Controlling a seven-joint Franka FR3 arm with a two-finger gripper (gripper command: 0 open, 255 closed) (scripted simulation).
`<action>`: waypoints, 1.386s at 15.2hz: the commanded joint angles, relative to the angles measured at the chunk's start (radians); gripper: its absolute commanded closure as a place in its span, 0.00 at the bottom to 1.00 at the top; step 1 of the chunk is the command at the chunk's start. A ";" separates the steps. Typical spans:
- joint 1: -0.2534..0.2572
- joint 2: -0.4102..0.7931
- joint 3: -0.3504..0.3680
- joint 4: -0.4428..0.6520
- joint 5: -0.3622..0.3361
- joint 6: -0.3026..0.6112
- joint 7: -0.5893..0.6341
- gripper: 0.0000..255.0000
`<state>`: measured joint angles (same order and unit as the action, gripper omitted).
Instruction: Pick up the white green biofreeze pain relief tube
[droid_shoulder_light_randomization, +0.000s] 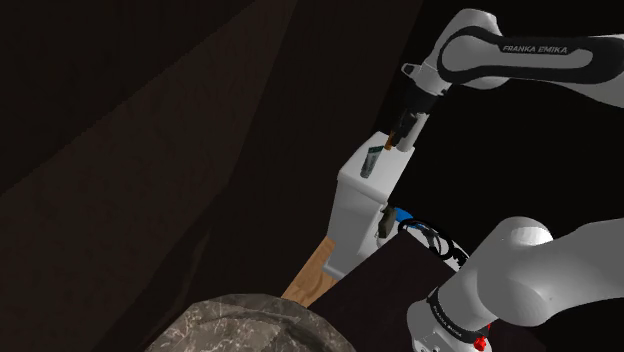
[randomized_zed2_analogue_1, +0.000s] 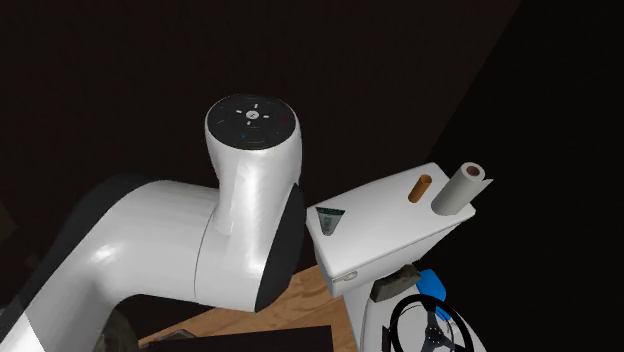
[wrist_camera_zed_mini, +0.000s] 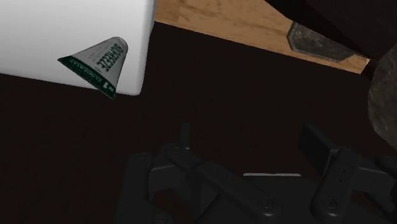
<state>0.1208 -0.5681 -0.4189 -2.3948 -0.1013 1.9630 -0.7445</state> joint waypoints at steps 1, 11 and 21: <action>0.020 0.061 -0.046 0.019 -0.013 0.036 -0.100 0.00; 0.135 0.469 -0.260 0.185 0.095 0.231 -0.630 0.00; 0.125 0.673 -0.273 0.228 0.241 0.343 -0.848 0.00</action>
<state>0.2477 0.0932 -0.6931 -2.1625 0.1281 2.2927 -1.5841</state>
